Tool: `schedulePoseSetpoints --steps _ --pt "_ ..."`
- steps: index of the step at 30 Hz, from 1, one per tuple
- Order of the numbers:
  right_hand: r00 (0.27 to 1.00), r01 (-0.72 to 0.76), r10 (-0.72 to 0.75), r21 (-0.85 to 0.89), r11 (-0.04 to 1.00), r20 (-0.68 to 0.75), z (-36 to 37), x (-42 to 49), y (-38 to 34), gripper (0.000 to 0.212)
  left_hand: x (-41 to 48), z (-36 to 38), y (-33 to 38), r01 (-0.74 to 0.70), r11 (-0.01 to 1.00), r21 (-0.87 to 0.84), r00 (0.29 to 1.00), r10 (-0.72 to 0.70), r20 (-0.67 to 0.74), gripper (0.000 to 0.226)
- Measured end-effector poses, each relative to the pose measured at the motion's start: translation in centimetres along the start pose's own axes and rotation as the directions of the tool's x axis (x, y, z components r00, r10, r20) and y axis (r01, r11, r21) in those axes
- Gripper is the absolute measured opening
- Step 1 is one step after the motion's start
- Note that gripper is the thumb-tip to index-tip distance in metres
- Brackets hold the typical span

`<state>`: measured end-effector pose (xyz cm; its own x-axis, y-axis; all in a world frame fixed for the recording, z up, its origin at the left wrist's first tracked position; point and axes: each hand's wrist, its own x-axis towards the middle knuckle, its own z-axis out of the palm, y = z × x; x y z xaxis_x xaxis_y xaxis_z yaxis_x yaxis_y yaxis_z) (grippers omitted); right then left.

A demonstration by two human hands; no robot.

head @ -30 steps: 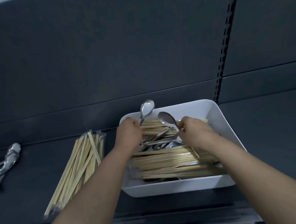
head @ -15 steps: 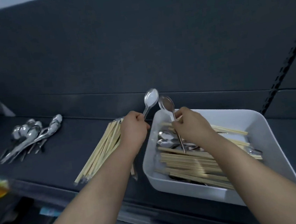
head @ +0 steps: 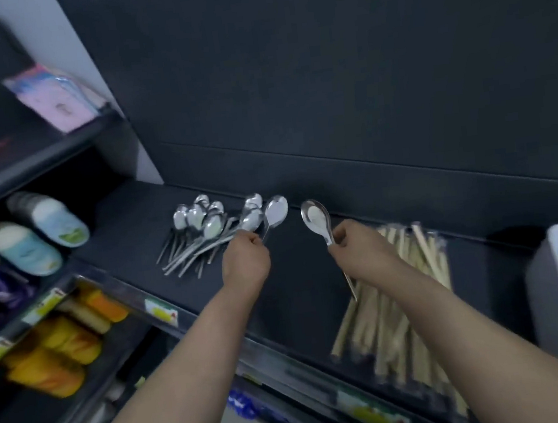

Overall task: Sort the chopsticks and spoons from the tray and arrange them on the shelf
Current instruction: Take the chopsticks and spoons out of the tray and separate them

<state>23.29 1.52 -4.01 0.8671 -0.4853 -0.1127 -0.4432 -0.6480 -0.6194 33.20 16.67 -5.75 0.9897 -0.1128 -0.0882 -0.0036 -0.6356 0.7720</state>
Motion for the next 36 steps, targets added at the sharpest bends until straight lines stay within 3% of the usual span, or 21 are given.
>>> schedulePoseSetpoints --steps 7,11,15,18,21,24,26,31,36 --pt "0.988 -0.154 0.152 0.118 0.981 0.032 9.3 7.5 -9.3 0.026 10.7 -6.8 -5.5 0.015 0.996 0.089 1.000 -0.014 -0.004 0.031" --pt "0.979 -0.203 0.201 0.163 0.965 0.031 12.8 10.5 -12.3 0.031 14.2 -7.8 -7.2 0.022 0.996 0.083 0.999 -0.025 0.037 0.031" --pt "0.980 -0.196 0.195 0.208 0.958 0.025 14.8 12.1 -14.0 0.034 15.6 -8.2 -8.2 -0.029 0.978 0.205 0.997 0.014 0.070 0.026" --pt "0.985 -0.168 0.162 0.123 0.978 0.056 15.1 12.7 -14.4 0.024 16.2 -8.2 -8.7 -0.089 0.951 0.295 0.995 0.069 0.076 0.026" --pt "0.994 -0.107 0.110 -0.128 0.986 0.015 14.1 12.4 -14.1 0.032 16.3 -8.0 -8.2 -0.196 0.913 0.359 0.980 0.186 0.064 0.032" --pt "0.999 -0.022 0.004 -0.417 0.909 -0.045 11.9 10.9 -13.0 0.029 15.8 -7.0 -6.3 -0.336 0.856 0.393 0.941 0.325 0.096 0.028" --pt "0.997 -0.004 -0.039 -0.516 0.856 -0.073 10.1 9.5 -11.6 0.028 15.0 -5.7 -4.7 -0.423 0.807 0.412 0.906 0.390 0.164 0.023" --pt "0.984 -0.106 0.005 -0.570 0.815 -0.176 5.0 4.9 -6.6 0.025 11.2 -1.1 -0.1 -0.589 0.730 0.346 0.802 0.479 0.356 0.020" --pt "0.929 -0.264 0.055 -0.552 0.791 -0.366 -1.5 -1.8 1.0 0.020 3.7 5.1 5.5 -0.760 0.629 0.167 0.626 0.638 0.448 0.016"
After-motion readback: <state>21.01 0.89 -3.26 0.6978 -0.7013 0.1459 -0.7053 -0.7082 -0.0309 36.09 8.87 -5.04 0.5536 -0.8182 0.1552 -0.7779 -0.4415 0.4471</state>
